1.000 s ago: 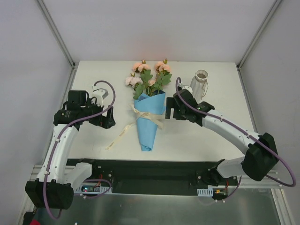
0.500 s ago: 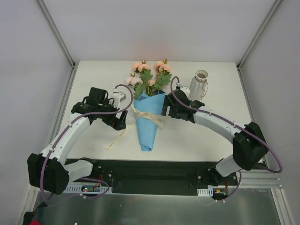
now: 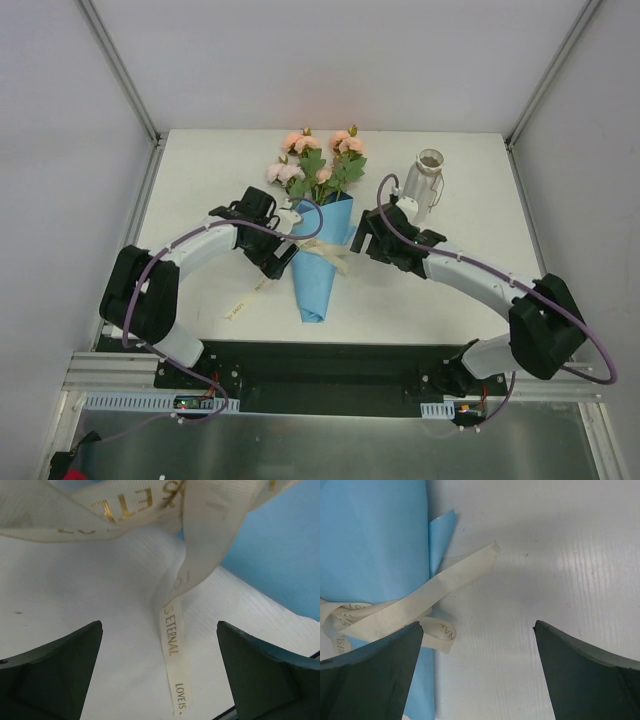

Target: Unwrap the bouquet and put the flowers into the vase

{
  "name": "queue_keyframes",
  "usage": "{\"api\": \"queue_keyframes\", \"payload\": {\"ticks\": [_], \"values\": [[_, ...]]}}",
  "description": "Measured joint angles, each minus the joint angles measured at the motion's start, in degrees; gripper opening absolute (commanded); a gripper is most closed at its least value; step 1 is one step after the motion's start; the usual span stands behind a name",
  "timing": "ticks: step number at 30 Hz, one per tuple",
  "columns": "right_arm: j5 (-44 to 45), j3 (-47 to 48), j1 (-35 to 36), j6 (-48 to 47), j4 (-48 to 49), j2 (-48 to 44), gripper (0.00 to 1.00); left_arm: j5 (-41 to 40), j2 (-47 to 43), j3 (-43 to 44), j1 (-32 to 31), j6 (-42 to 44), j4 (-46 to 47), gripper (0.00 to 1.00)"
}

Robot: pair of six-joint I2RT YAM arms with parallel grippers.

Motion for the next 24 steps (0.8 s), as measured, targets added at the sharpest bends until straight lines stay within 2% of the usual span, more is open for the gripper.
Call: {"api": "queue_keyframes", "payload": {"ticks": [4,7,9,10,11,13,15,17,22,24], "values": [[0.9,-1.8,0.0,0.8,0.5,-4.2,0.98,-0.9,3.7,1.1,-0.3,0.9,2.3,0.9],[1.2,-2.5,0.0,1.5,1.2,-5.9,0.99,-0.8,4.7,1.3,-0.6,1.3,3.5,0.89],[1.3,-2.7,0.0,2.0,1.4,-6.4,0.99,-0.8,5.2,1.3,-1.0,1.4,4.0,0.82],[1.3,-2.9,-0.1,2.2,1.7,-6.4,0.99,-0.8,5.5,1.3,-1.4,1.4,4.1,0.74],[1.3,-3.1,-0.1,2.4,1.8,-6.5,0.99,-0.7,5.7,1.3,-1.6,1.5,4.2,0.59],[1.3,-3.5,-0.2,2.8,2.1,-6.5,0.99,-0.4,6.0,1.3,-1.9,1.6,4.4,0.42],[1.4,-3.6,-0.4,3.1,2.3,-6.6,0.99,0.2,6.1,1.2,-2.1,2.1,4.6,0.3],[1.5,-3.9,-0.7,3.5,2.5,-6.7,0.99,0.4,6.1,1.2,-2.1,2.3,4.9,0.27],[1.4,-4.2,-1.0,3.7,3.2,-6.8,0.99,0.5,6.1,0.8,-2.1,2.3,5.1,0.0],[1.2,-4.1,-1.1,3.8,3.9,-6.8,0.99,0.5,6.1,0.6,-2.2,2.2,5.1,0.0]]}}
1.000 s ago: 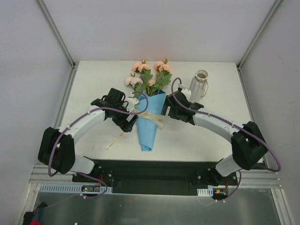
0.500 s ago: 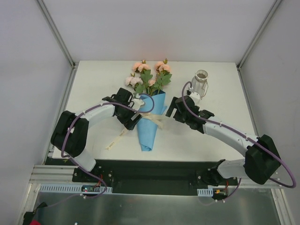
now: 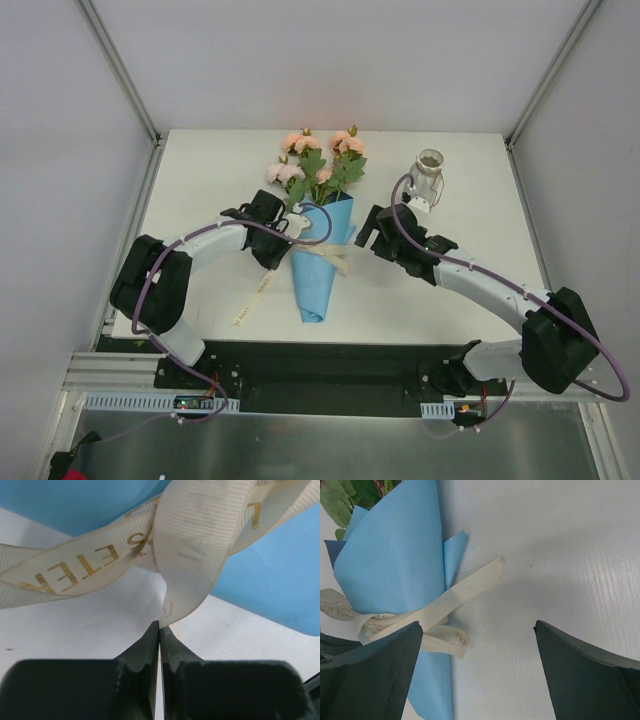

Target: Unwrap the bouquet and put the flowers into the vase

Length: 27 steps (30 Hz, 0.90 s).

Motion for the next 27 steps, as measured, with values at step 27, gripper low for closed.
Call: {"api": "queue_keyframes", "payload": {"ticks": [27], "values": [[-1.9,2.7,1.8,13.4,12.9,20.6,0.77,-9.5,-8.7,0.1,1.7,0.5,-2.2,0.0]]}}
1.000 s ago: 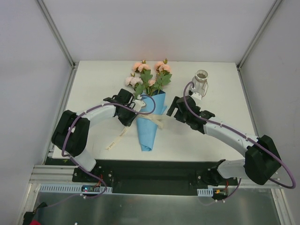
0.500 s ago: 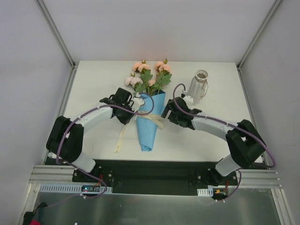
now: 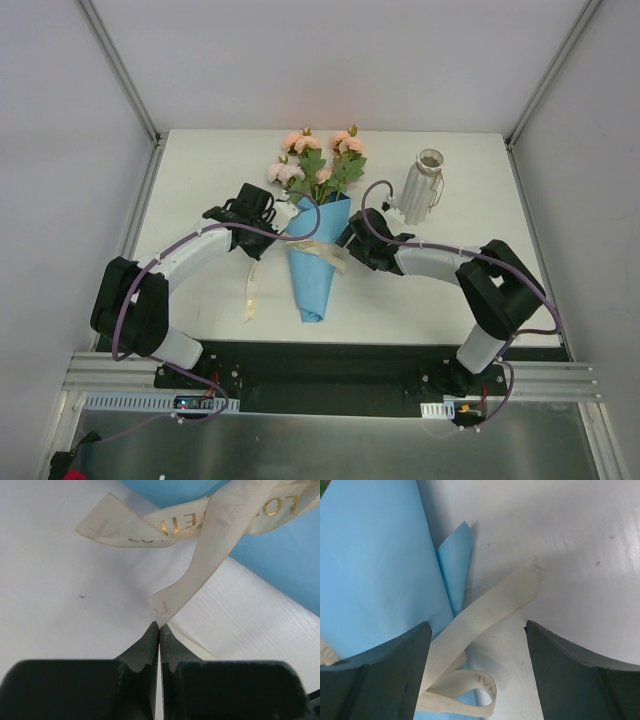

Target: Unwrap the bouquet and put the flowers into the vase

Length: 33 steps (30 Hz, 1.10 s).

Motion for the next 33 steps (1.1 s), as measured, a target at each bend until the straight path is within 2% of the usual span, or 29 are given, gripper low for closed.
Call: {"api": "queue_keyframes", "payload": {"ticks": [7,15,17,21,22,25,32,33], "values": [[-0.9,-0.8,0.3,5.5,4.5,1.7,0.63,-1.5,-0.5,-0.3,0.0,0.0,-0.4,0.0],[-0.8,-1.1,2.9,9.2,6.3,1.8,0.52,-1.5,-0.5,-0.5,0.0,0.2,-0.5,0.0],[-0.8,-1.1,3.6,9.8,6.6,1.8,0.47,-1.5,-0.5,-0.5,0.0,0.2,-0.6,0.0],[-0.9,-1.1,4.5,10.9,7.1,1.8,0.27,-1.5,-0.5,-0.5,0.0,0.2,-0.6,0.0],[-1.0,-1.1,4.7,11.2,7.3,1.8,0.17,-1.5,-0.5,-0.5,0.0,0.2,-0.6,0.0],[-1.1,-1.1,4.9,12.0,7.7,1.8,0.02,-1.5,-0.5,-0.5,0.0,0.2,-0.6,0.0],[-0.5,-2.1,5.0,10.9,8.1,0.4,0.01,-1.5,-0.5,-0.5,0.0,0.6,-0.6,0.0],[-0.1,-2.8,5.0,10.2,8.1,-0.7,0.09,-1.5,-0.5,-0.5,0.0,0.7,-0.6,0.0]]}}
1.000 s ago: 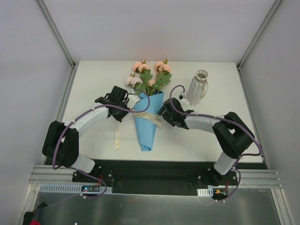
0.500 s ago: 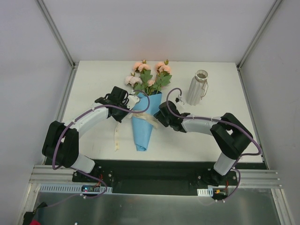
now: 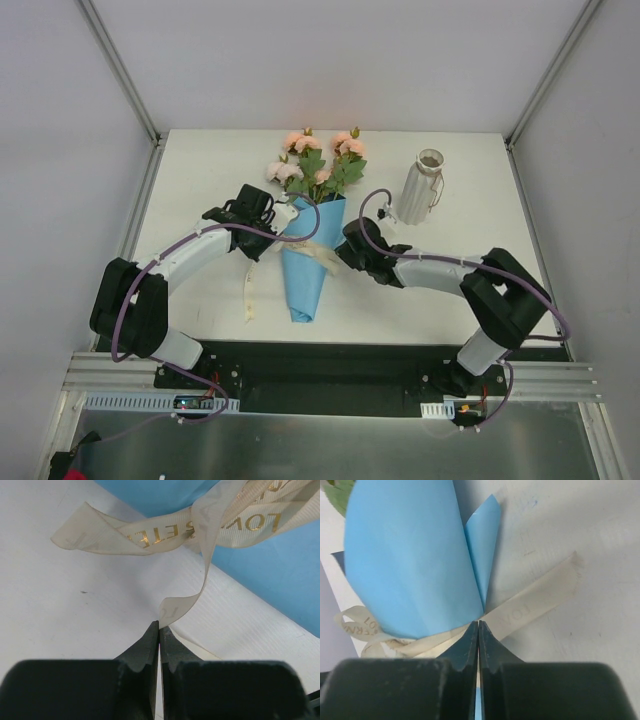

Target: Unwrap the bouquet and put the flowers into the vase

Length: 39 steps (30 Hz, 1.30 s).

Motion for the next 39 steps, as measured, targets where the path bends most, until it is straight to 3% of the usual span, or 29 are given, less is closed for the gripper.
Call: {"api": "queue_keyframes", "payload": {"ticks": [2,3,6,15,39], "values": [[0.4,-1.5,0.0,-1.1,-0.2,-2.7,0.35,0.0,0.0,0.0,0.0,0.4,0.0,0.0],[0.3,-2.2,0.0,-1.8,0.0,-4.0,0.56,0.0,0.0,0.0,0.0,0.5,0.0,0.0],[0.0,-3.4,0.3,-3.9,1.5,-6.4,0.66,0.0,0.0,0.0,0.0,0.6,0.0,0.0],[-2.7,-0.9,4.6,-8.7,6.4,-5.7,0.62,0.0,-0.3,0.0,0.0,0.6,-0.1,0.0],[-7.6,-4.0,7.0,-5.7,10.3,-7.9,0.61,0.0,-1.2,-0.3,0.0,0.8,-0.3,0.0]]}}
